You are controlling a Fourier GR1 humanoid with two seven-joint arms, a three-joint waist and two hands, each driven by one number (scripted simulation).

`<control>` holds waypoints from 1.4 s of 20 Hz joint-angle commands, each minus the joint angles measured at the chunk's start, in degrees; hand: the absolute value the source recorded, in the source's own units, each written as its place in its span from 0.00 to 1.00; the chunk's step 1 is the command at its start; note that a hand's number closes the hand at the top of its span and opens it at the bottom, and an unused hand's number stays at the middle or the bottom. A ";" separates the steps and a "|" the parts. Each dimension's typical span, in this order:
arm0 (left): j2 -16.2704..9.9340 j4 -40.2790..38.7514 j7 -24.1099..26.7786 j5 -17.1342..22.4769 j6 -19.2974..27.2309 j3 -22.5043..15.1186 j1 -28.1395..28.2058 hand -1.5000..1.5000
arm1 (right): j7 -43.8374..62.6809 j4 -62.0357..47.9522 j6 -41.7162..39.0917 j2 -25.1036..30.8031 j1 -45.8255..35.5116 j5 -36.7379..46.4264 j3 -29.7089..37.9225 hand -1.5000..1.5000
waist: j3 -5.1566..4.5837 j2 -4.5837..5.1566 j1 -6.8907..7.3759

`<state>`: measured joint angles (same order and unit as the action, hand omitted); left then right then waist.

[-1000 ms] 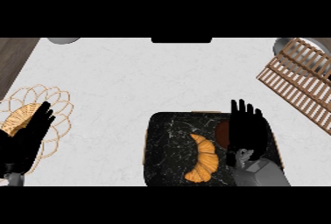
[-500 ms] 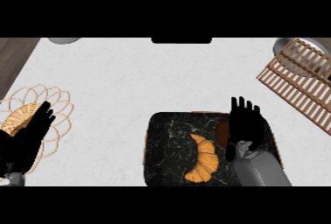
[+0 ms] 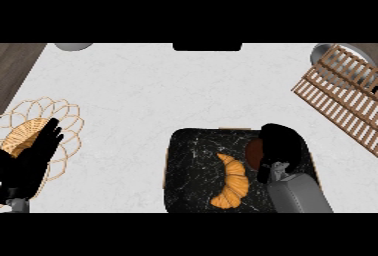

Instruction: Pick the cupcake from the tray and place it in the tiered shelf

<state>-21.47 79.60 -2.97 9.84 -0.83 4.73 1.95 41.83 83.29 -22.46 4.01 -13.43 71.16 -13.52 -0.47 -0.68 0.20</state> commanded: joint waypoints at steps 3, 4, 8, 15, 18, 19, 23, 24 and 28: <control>0.41 4.11 -2.86 -1.00 0.31 0.95 0.60 0.50 | -0.41 -6.64 4.91 -1.28 -1.73 4.38 -2.54 1.00 | 0.49 0.68 0.21; 0.99 1.13 -2.21 -1.82 0.51 0.73 -1.25 0.50 | -3.77 -4.09 6.34 2.35 2.44 4.09 -2.38 1.00 | 0.49 0.68 -0.13; 1.36 1.46 -1.31 -1.90 -1.20 1.94 -0.03 0.50 | -1.31 1.38 3.40 1.60 -1.54 5.50 -2.07 1.00 | 0.47 0.65 -0.08; 1.77 0.89 -0.96 -2.61 -0.82 3.04 -0.19 0.50 | 1.13 11.70 2.43 1.29 -2.04 3.14 3.06 1.00 | 0.47 0.56 -0.28; 0.94 0.02 -1.21 -1.95 -2.15 3.43 -0.05 0.50 | -2.52 7.68 9.47 5.53 -1.69 -2.57 14.60 1.00 | 0.52 0.70 -0.45; 1.74 -1.59 -1.92 -3.10 -1.02 2.56 -4.12 0.50 | -1.92 7.25 10.57 4.46 -3.95 -2.39 14.68 1.00 | 0.50 0.78 -0.60; 1.77 1.60 -0.82 -2.90 -2.37 3.02 1.41 0.50 | 3.84 17.97 6.86 2.58 -2.93 -2.63 14.64 1.00 | 0.46 0.50 -0.31; 1.17 1.81 -5.15 -2.07 -0.94 3.97 -3.50 0.50 | 3.75 22.37 3.43 3.78 -3.86 -4.89 16.13 1.00 | 0.46 0.42 -0.85; 2.16 2.80 -3.99 -2.41 -1.09 3.52 -1.20 0.50 | 10.09 31.27 -0.21 -0.32 -7.64 -8.90 18.65 1.00 | 0.46 0.29 -0.66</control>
<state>-19.76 80.72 -5.24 7.24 -2.47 8.22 0.79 47.39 106.58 -19.39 5.98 -18.35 65.65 2.54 -0.01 -0.24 -0.40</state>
